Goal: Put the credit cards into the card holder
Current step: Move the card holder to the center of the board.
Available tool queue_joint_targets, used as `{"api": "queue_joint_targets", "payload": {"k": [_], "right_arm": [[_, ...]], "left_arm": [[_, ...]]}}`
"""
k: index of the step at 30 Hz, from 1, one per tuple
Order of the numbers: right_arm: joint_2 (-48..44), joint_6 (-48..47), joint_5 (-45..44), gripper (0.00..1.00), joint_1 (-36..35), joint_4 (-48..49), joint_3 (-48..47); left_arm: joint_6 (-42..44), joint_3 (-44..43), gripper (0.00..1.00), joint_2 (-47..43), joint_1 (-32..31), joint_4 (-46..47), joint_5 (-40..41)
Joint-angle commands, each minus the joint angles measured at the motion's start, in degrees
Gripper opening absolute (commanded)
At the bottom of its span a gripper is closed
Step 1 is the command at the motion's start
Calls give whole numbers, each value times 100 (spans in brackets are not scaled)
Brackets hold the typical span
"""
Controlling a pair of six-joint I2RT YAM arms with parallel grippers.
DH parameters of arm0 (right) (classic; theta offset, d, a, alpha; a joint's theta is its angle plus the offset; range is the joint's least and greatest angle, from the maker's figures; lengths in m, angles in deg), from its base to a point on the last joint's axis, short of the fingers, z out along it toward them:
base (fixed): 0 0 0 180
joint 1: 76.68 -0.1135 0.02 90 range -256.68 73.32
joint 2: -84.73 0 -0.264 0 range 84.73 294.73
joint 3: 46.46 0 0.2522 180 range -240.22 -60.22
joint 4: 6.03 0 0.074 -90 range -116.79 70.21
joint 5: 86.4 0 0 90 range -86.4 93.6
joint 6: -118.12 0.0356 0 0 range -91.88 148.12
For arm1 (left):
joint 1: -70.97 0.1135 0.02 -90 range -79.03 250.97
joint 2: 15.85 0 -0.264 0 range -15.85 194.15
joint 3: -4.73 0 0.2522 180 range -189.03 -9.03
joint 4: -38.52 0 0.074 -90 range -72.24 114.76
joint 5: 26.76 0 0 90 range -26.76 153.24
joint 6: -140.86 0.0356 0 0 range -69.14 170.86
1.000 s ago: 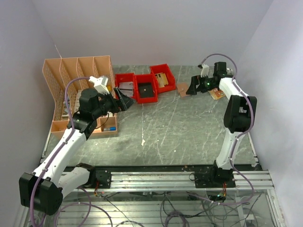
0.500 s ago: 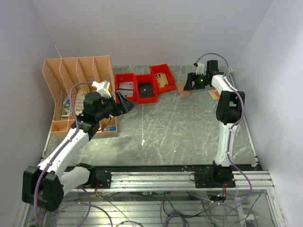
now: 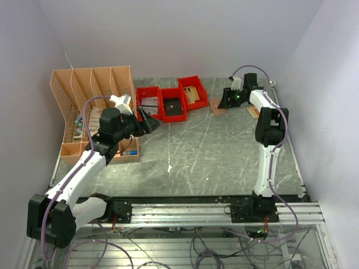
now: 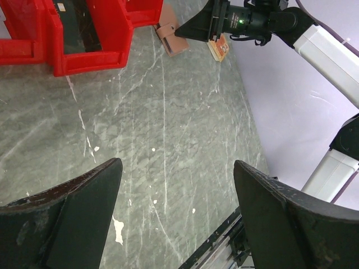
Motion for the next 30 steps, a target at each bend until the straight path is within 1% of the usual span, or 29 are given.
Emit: {"api": "queue_joint_targets", "payload": {"k": [1,4,7,11,19,25,30], "right_arm": [[56,-370,69,50,-111,-168,259],[-55,-583,-64,37,-175,-183,527],[-189,-775,-69,28,-200,-212,766],[-496,-1162,92,22,-198,-290,1205],[-1329,-2099,586,20,-268,-570,2338],[-1767,-3258,806,19,-518,-1389,2750],[-1875,-4580,785,18,-934,-2346,2624]], "left_arm": [[4,-144,91,-2,24,236,-131],[-41,-61,90,-13,30,338,-180],[-98,27,89,-25,3,422,-208],[-79,139,88,-45,-125,493,-184],[84,234,86,194,-781,805,4],[368,308,85,310,-1044,870,131],[406,661,85,74,-1141,1142,440]]}}
